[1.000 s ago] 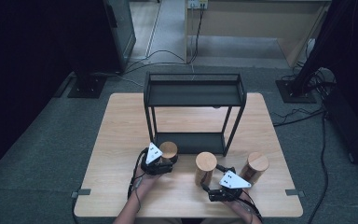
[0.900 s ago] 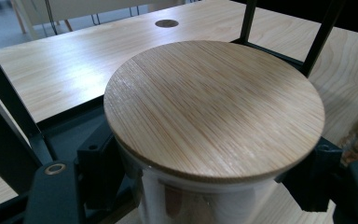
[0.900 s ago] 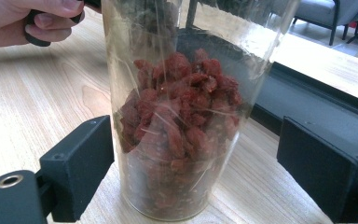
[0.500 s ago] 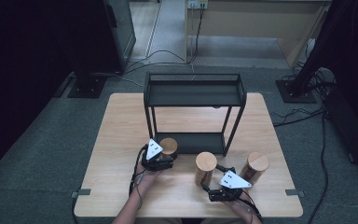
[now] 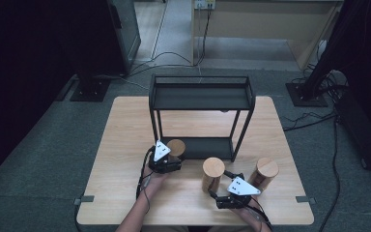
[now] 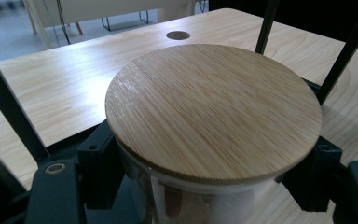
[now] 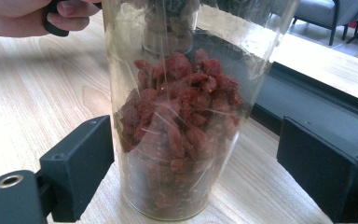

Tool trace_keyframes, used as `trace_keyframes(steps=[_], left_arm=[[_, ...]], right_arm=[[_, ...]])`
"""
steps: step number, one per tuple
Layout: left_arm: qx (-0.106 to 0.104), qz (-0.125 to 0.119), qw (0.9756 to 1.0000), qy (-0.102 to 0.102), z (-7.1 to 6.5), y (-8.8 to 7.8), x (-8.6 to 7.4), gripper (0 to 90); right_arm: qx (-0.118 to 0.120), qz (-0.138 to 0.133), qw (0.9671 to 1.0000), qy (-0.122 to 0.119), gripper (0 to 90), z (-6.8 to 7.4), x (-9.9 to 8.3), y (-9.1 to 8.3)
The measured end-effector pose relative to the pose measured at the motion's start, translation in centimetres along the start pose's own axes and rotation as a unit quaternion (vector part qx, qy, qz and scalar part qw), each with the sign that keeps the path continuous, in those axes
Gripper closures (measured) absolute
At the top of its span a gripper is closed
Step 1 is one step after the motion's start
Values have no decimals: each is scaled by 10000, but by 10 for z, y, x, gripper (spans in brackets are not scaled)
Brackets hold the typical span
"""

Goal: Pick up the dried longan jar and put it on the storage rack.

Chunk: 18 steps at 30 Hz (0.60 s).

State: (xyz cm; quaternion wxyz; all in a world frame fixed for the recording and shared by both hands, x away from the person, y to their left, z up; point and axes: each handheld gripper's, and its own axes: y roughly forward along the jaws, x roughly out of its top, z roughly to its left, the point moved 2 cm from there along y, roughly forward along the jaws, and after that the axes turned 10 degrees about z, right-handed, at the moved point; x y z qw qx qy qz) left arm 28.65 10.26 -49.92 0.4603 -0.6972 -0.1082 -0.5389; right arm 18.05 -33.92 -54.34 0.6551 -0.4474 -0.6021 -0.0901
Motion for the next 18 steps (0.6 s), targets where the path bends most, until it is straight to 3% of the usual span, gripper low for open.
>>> trace_keyframes(steps=[18], left_arm=[[-53, 2, 9998, 187, -9, 6, 7, 256]], right_arm=[[-9, 12, 10000, -24, 107, 1, 0, 0]])
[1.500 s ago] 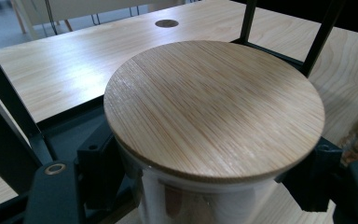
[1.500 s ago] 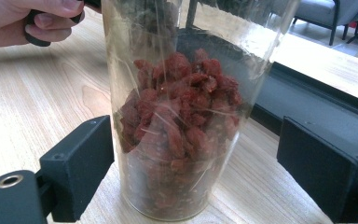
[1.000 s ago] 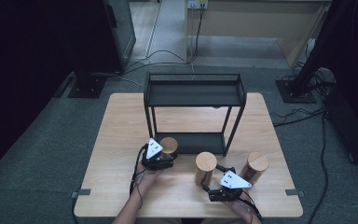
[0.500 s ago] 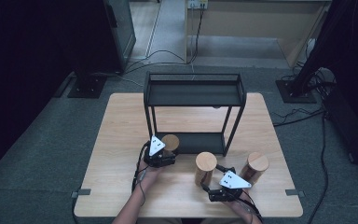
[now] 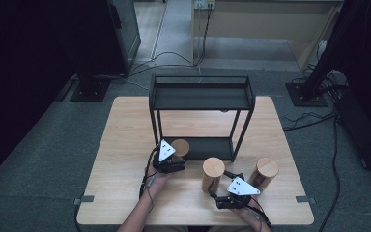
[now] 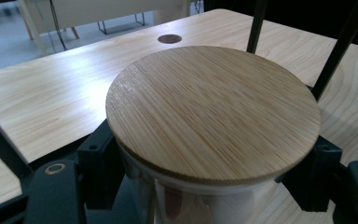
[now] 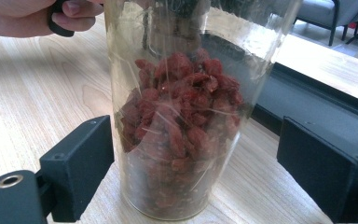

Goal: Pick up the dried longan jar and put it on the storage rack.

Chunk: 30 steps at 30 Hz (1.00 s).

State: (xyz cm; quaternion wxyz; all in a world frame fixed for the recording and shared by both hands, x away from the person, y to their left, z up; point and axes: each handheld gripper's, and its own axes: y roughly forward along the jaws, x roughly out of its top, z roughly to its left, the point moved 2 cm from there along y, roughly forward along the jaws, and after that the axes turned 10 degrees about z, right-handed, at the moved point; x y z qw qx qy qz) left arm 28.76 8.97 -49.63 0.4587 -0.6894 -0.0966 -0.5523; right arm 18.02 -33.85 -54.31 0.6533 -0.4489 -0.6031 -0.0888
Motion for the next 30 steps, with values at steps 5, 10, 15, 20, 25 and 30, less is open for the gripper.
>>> trace_keyframes(steps=[5, 10, 15, 20, 25, 30], left_arm=[[53, 25, 10000, -38, 0, 3, 4, 256], [28, 39, 10000, -55, 1, 5, 8, 256], [10, 21, 9999, -121, 2, 10, 12, 256], [82, -14, 9998, -175, 3, 15, 13, 256], [182, 33, 9995, -246, 4, 19, 15, 256], [259, 72, 9993, -277, 4, 20, 16, 256]], right_arm=[[-6, -5, 10000, -5, 107, 0, 0, 0], [0, 0, 10000, -8, 107, 0, 0, 0], [-6, -2, 10000, -26, 107, 0, 0, 0], [-3, -3, 10000, -27, 106, 0, 0, 0], [-4, -2, 10000, -35, 106, 0, 0, 0], [-4, 0, 10000, -39, 106, 1, 0, 0]])
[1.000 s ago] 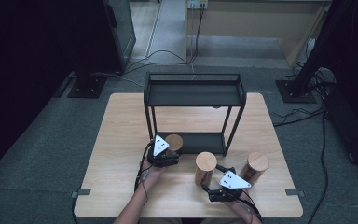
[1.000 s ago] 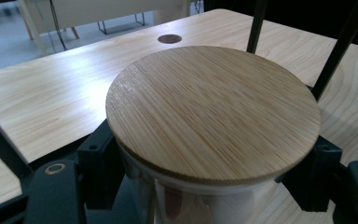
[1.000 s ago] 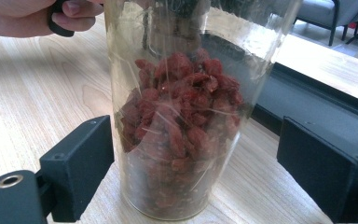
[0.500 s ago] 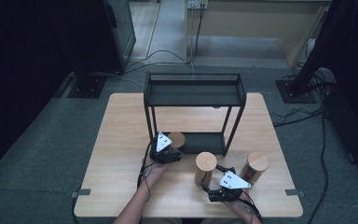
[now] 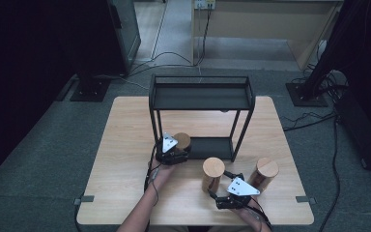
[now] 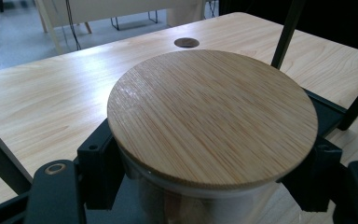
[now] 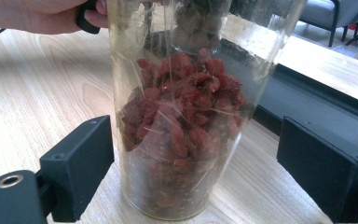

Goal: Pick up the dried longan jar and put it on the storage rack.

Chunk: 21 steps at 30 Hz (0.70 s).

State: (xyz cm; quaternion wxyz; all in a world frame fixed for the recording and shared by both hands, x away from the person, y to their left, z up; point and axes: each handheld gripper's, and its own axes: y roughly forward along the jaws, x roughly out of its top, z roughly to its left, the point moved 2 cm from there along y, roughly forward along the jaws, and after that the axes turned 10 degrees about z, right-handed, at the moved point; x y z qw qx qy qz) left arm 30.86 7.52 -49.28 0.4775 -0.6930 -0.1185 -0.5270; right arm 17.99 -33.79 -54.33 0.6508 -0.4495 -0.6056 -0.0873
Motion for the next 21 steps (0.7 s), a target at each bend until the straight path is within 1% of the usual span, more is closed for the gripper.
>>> trace_keyframes(steps=[3, 5, 13, 15, 17, 19, 21], left_arm=[[77, 37, 10000, -41, -2, 2, 2, 256], [145, 46, 9999, -22, -4, 4, 3, 256], [284, 60, 9996, -48, -8, 14, 8, 256], [331, 80, 9994, -80, -9, 16, 9, 256], [351, 110, 9993, -70, -9, 18, 11, 256], [392, 130, 9991, -97, -11, 21, 12, 256], [400, 129, 9989, -188, -10, 23, 13, 256]], right_arm=[[3, 4, 10000, 0, 107, 0, 0, 0], [3, 3, 10000, -5, 106, 0, 0, 0], [11, -1, 10000, 0, 106, 0, 0, 0], [13, -3, 10000, -2, 106, 0, 0, 0], [16, 0, 10000, -2, 106, 0, 0, 0], [15, -2, 10000, -3, 107, 0, 0, 0], [14, -1, 10000, -3, 107, 0, 0, 0]])
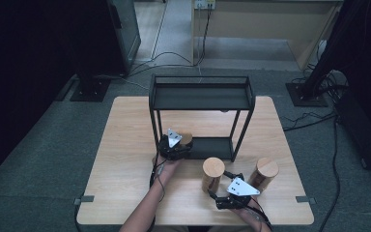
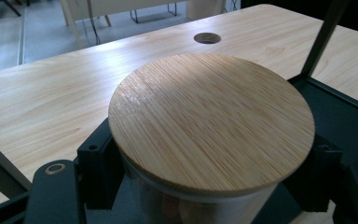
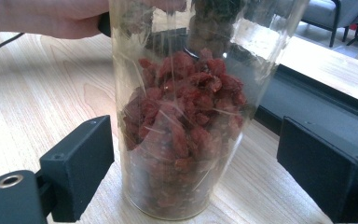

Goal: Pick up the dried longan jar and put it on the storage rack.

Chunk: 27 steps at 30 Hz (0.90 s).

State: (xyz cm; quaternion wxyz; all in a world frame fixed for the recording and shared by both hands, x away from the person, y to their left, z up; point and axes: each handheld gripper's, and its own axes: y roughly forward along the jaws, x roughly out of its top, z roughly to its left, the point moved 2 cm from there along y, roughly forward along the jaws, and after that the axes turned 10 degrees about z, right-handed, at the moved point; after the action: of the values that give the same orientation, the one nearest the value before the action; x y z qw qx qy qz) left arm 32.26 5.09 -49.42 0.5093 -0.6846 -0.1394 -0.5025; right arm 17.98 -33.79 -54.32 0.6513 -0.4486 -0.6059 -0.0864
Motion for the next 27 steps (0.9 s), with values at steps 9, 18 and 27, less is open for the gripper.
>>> trace_keyframes(steps=[9, 18, 27], left_arm=[[131, 33, 9999, -84, -2, 9, 2, 256], [160, -32, 9996, -237, -2, 15, 3, 256], [59, 158, 9990, -412, 1, 14, 10, 241]], right_arm=[[3, -4, 10000, -1, 106, 0, 0, 0], [6, -8, 10000, 2, 107, 0, 0, 0], [8, -4, 10000, 3, 107, 0, 0, 0]])
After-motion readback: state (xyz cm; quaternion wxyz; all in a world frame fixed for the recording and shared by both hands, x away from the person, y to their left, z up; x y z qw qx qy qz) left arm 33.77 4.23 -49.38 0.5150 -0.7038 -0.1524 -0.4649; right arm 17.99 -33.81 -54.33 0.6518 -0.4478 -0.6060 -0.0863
